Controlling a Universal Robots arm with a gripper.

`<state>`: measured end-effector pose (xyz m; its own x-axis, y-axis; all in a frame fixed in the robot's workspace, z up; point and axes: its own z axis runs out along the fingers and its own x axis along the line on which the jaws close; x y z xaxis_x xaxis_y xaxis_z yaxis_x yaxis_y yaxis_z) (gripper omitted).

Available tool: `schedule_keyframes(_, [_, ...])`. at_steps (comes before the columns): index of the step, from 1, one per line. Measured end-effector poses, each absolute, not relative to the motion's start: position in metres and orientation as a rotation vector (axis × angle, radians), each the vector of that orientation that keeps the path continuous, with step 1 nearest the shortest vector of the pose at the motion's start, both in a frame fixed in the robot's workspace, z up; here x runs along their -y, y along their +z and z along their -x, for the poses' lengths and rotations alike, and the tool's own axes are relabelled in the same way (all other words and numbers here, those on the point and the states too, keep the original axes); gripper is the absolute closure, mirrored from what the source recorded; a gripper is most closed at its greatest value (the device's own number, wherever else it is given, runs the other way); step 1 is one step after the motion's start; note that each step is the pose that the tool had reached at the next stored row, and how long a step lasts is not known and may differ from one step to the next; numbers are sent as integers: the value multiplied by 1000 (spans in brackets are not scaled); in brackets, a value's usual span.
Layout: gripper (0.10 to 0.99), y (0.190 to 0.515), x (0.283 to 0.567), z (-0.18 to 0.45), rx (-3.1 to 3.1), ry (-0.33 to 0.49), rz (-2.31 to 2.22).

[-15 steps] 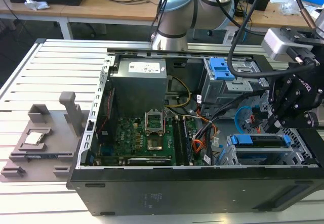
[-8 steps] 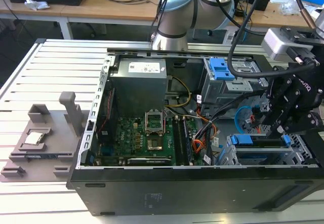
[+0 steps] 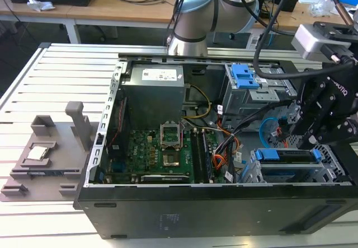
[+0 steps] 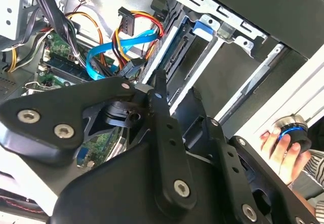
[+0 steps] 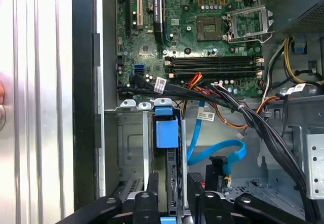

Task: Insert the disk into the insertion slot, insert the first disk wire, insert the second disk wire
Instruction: 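Insert the first disk wire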

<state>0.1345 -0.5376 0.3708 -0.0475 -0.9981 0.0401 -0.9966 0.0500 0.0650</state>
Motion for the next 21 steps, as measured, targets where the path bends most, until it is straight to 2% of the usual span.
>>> schedule_keyframes(14, [725, 378, 532, -134, 2221, -30, -2115])
schedule_keyframes(21, [725, 378, 510, -134, 2221, -30, -2115])
